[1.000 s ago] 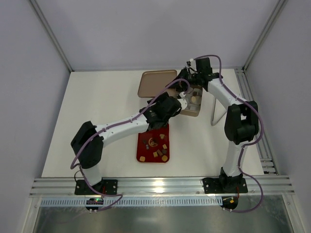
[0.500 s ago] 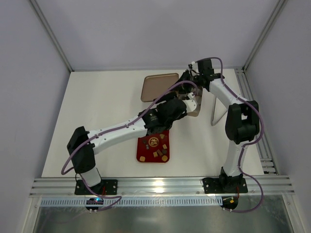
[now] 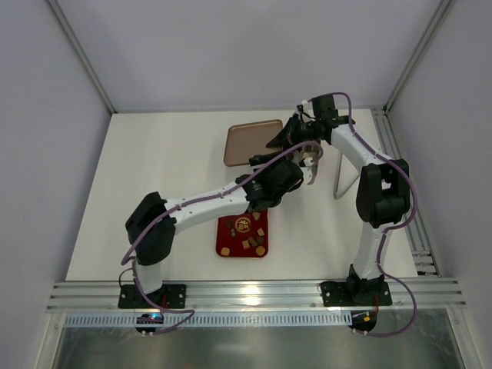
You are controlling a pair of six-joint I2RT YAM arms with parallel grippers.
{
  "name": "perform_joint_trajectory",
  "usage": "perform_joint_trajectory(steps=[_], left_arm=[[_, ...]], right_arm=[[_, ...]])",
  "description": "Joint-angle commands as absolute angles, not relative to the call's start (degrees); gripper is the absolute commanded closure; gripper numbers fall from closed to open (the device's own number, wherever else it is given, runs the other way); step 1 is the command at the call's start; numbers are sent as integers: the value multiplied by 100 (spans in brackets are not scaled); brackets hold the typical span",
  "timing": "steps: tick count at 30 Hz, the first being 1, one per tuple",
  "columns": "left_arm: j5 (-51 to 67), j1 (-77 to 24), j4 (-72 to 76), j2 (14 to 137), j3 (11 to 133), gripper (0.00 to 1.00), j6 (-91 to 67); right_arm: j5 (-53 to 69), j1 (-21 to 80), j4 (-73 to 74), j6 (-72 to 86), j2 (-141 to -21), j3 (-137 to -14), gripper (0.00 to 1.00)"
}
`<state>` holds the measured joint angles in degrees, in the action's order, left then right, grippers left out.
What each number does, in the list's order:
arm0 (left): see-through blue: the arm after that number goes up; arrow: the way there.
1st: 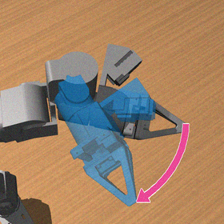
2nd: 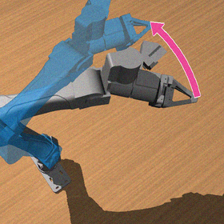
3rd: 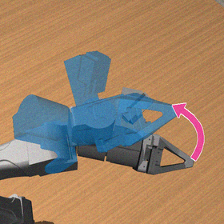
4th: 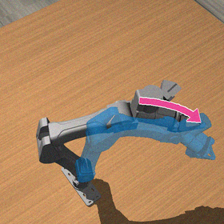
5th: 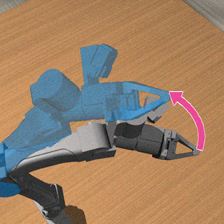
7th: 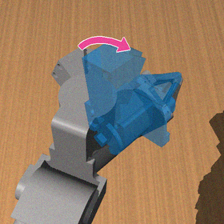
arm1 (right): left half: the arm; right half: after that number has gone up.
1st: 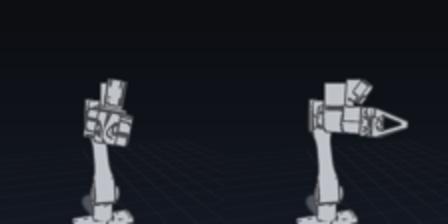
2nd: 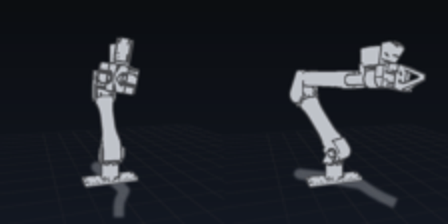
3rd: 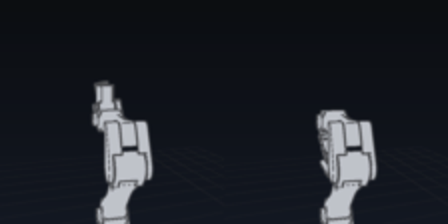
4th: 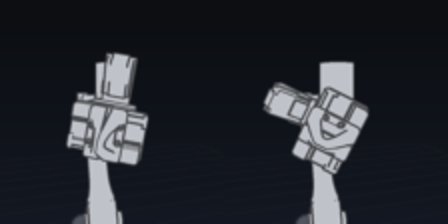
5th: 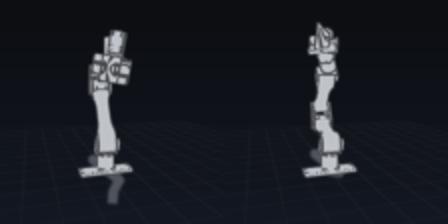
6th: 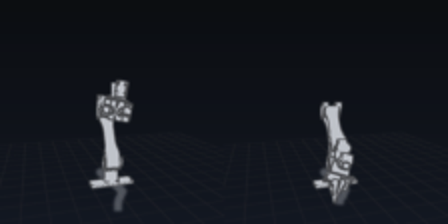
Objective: Pack the chocolate
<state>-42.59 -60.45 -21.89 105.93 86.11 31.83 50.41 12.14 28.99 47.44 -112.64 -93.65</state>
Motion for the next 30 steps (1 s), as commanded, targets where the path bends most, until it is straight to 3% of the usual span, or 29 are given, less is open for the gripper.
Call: perform_joint_trajectory(steps=[1, 10, 16, 25, 30], left_arm=[[-4517, -5933, -1846, 10599, 8736, 25, 3392], [-4843, -5836, -1433, 10863, 8754, 30, 3639], [-5027, -5775, -1205, 10977, 8745, 39, 3753], [-5431, -5731, -308, 11074, 8587, 66, 4209], [-5432, -5695, -176, 11101, 8543, 85, 4315]], right_arm=[[5335, 1195, 2944, 4658, -11127, -9607, 96], [5344, 1195, 3041, 4562, -10978, -9483, 96], [5370, 1187, 3041, 4562, -10907, -9431, 96], [5396, 1187, 2997, 4535, -10837, -9281, 96], [5423, 1195, 2979, 4526, -10837, -9264, 96]])
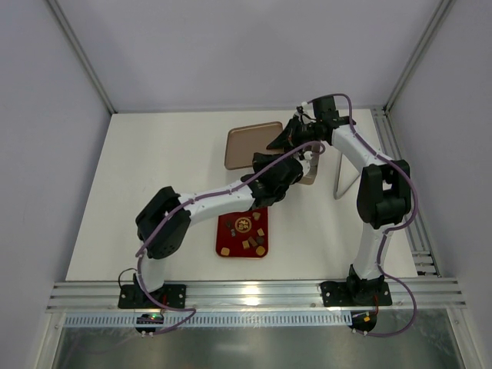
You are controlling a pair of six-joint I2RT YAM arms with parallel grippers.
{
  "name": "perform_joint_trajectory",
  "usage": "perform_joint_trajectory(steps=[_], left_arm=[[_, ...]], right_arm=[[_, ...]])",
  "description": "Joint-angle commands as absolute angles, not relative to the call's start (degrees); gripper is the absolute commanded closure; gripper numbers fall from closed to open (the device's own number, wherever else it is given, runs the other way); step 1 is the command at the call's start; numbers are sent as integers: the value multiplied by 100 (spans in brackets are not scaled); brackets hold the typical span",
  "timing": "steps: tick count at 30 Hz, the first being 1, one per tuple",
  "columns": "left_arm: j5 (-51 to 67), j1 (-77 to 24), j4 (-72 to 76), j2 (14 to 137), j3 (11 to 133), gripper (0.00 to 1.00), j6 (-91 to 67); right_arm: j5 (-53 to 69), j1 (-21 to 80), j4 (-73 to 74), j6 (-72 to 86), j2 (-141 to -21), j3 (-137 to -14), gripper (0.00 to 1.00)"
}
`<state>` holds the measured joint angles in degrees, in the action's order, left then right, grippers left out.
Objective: Pack the chocolate
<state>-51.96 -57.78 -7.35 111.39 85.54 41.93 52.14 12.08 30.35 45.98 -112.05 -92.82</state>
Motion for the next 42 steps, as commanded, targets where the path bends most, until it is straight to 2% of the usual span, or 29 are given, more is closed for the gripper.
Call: perform_joint_trajectory(steps=[1, 4, 6, 8, 9, 12, 16, 18, 25, 32, 34, 35, 39, 42], left_arm=[[-5423, -5687, -158, 11101, 8534, 90, 4315], [-5432, -5678, -132, 11092, 8525, 100, 4315], [-5432, -5678, -97, 11066, 8525, 100, 4342], [-5405, -5678, -88, 11057, 8569, 100, 4359], [-5397, -5678, -88, 11031, 8595, 100, 4377], [-5292, -5678, -97, 10969, 8710, 100, 4307], [-4792, -5678, -684, 10750, 8955, 100, 3826], [-4545, -5660, -1044, 10644, 9219, 100, 3605], [-3237, -5494, -2397, 10450, 10220, 100, 2533], [391, -4650, -4156, 10889, 12153, 100, 635], [1174, -4273, -4245, 11178, 12618, 100, 28], [2074, -3984, -4228, 11275, 12734, 100, -261], [3765, -3429, -3702, 11741, 12858, 100, -1535], [4601, -3191, -3394, 12198, 13016, 100, -2063]], right_arm=[[5423, 1195, 2979, 4526, -10828, -9272, 96], [5432, 1195, 2971, 4509, -10837, -9299, 96], [5406, 1195, 2953, 4509, -10820, -9308, 93], [5344, 1186, 2866, 4517, -10758, -9290, 76], [5318, 1152, 2743, 4535, -10723, -9281, 61], [5247, 1055, 2358, 4658, -10574, -9220, 41], [5080, 756, 1638, 5018, -10214, -9027, 27], [4984, 519, 1451, 5193, -10064, -8965, 23], [4369, -166, 1213, 5125, -9520, -8754, 22], [3192, -448, 2020, 4088, -9114, -8455, 22], [2666, -448, 2346, 3886, -9105, -8411, 22], [2524, -448, 2468, 3763, -9184, -8420, 22], [2189, -448, 2759, 3639, -9360, -8350, 26], [1917, -448, 2751, 3586, -9448, -8218, 28]])
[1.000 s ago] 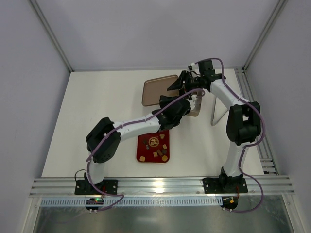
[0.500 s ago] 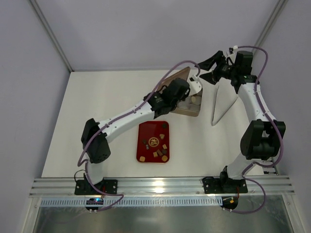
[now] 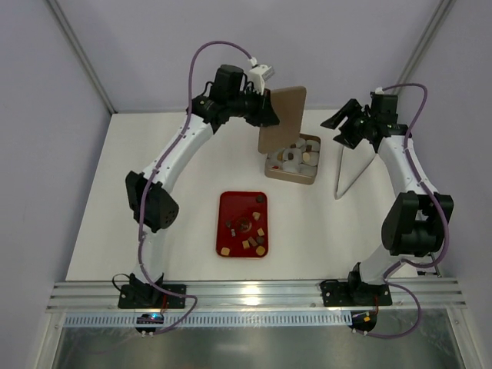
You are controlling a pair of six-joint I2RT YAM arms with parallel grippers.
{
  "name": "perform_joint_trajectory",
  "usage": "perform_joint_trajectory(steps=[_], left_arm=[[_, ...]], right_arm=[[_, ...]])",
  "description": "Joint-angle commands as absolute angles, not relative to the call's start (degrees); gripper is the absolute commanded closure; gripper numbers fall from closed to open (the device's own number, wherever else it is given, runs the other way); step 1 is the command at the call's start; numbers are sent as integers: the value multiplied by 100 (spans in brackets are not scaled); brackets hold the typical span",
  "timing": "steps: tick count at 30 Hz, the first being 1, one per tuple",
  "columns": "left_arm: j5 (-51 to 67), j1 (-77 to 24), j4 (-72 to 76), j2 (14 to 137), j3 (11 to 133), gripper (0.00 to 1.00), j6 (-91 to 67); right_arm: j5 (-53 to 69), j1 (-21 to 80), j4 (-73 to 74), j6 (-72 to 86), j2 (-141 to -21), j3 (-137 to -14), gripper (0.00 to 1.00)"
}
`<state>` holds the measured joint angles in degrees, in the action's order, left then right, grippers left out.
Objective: Pack the chocolate
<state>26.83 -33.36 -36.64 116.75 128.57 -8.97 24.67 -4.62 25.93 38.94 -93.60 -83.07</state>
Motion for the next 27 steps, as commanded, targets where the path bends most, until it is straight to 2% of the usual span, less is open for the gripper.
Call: perform_joint_trajectory(steps=[1, 7, 16, 19, 27], left_arm=[[4797, -3147, -3306, 12304, 13051, 100, -2196], [5921, -2901, -1868, 13069, 12982, 100, -3408], [6556, -2664, 595, 13789, 12823, 100, -5536], [6644, -2593, 1394, 14044, 12823, 100, -6256], [6627, -2540, 1863, 14265, 12823, 100, -6671]], right_arm=[[1855, -448, 2751, 3577, -9474, -8183, 29], [1433, -448, 2760, 3630, -9940, -8349, 33], [1160, -448, 3155, 3849, -11090, -9298, 49], [1116, -448, 3217, 3937, -11381, -9535, 51], [1143, -404, 3524, 4078, -12260, -10554, 55]])
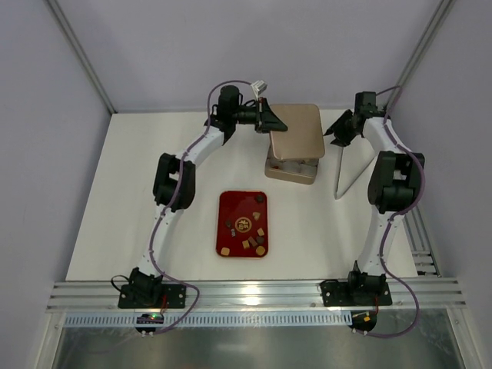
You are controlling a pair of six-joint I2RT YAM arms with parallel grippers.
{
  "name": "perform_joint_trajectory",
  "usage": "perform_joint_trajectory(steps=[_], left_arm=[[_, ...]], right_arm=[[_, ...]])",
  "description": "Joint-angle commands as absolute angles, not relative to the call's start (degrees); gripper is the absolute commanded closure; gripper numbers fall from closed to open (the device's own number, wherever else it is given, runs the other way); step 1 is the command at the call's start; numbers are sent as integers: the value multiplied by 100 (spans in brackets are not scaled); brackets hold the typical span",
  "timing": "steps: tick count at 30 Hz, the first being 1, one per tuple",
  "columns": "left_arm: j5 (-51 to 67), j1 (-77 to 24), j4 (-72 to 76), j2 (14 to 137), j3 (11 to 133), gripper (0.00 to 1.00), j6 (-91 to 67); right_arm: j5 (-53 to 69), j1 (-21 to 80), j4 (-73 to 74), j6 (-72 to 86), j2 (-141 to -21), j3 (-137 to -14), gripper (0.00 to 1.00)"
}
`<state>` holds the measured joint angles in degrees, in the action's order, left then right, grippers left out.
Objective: Pack the chocolate
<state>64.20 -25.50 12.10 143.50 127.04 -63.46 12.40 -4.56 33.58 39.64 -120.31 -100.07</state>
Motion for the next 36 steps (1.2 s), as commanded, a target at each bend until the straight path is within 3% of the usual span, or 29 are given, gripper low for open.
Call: perform_joint_trajectory(steps=[1, 10, 22, 36], left_arm=[[6627, -2540, 1855, 14256, 12797, 100, -6645], [6688, -2514, 1837, 14133, 12446, 100, -6548], [6688, -2303, 1687, 13755, 11752, 100, -6170], [6759, -2083, 1828, 13553, 11242, 100, -6108]], right_arm=[[1143, -404, 3585, 4069, -12356, -10660, 56], [1230, -343, 4051, 3946, -13287, -11863, 50], [2135, -150, 4351, 3674, -14238, -12990, 59], [3172, 369, 4035, 3314, -14599, -13298, 60]])
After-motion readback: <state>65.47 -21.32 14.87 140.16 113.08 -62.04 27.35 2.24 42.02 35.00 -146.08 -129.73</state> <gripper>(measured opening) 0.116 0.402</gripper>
